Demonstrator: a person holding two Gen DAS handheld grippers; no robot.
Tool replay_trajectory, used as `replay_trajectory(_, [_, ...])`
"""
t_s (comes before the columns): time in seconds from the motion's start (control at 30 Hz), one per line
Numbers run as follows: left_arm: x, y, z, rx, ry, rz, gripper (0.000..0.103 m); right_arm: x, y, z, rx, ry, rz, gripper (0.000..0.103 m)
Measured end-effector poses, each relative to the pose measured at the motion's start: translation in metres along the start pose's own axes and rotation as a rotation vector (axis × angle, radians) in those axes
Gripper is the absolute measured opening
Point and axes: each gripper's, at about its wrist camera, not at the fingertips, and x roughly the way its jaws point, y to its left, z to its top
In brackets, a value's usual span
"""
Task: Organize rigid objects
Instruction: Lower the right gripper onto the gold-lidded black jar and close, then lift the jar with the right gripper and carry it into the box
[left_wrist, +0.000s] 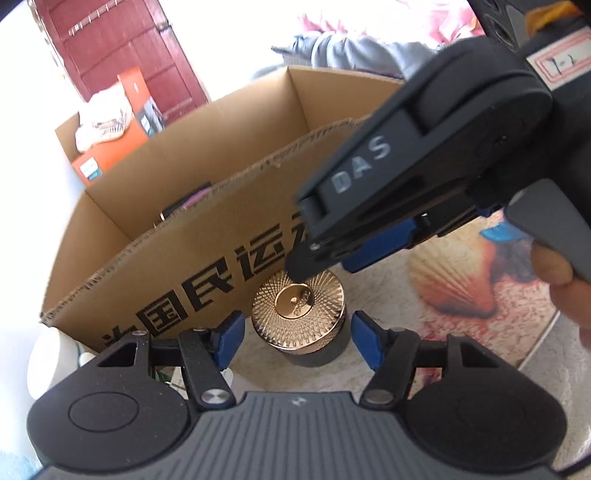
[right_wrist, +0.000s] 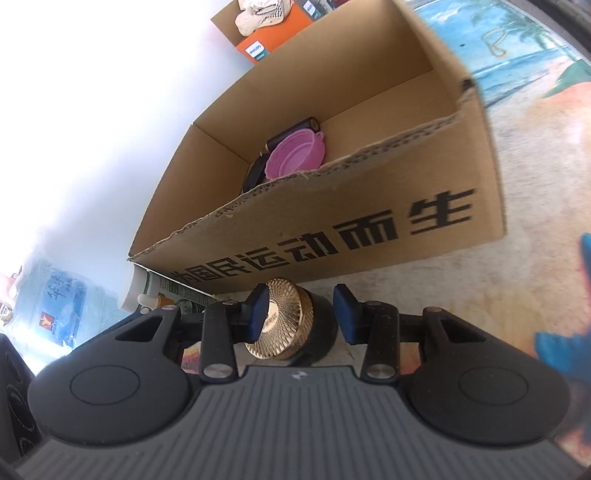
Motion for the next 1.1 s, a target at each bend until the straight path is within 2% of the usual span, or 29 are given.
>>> replay_trajectory(0.13, [0.008,0.004,0.008,-0.028,0.012,-0.053,0.066,0.003,0.001,-0.003,-0.002,0.010,0.037,0.039])
replay_trajectory(0.3, [0.006,0.002,0.007,-0.019,-0.012,-0.132,0.066,-0.013,-0.012,-0.012,0.024,0.002,0.022,0.039])
replay_trajectory(0.53, [-0.002,-0.007,0.002,0.002,-0.058,-0.280,0.066,-0.049,-0.033,-0.036,0.090,-0.047,-0.024,0.040])
replay_trajectory(0.77, [0.003,-0.008,-0.007,0.020,-0.058,-0.260,0.066,-0.058,-0.040,-0.049,0.125,-0.083,-0.046,0.040])
replay_trajectory(0.97, [0.016,-0.012,-0.004,0.006,-0.038,-0.263,0.058,-0.053,-0.038,-0.050,0.129,-0.080,-0.035,0.040])
replay_trajectory(1.1, [0.016,-0.019,-0.006,-0.010,-0.032,-0.258,0.058,-0.050,-0.035,-0.050,0.113,-0.082,-0.047,0.041])
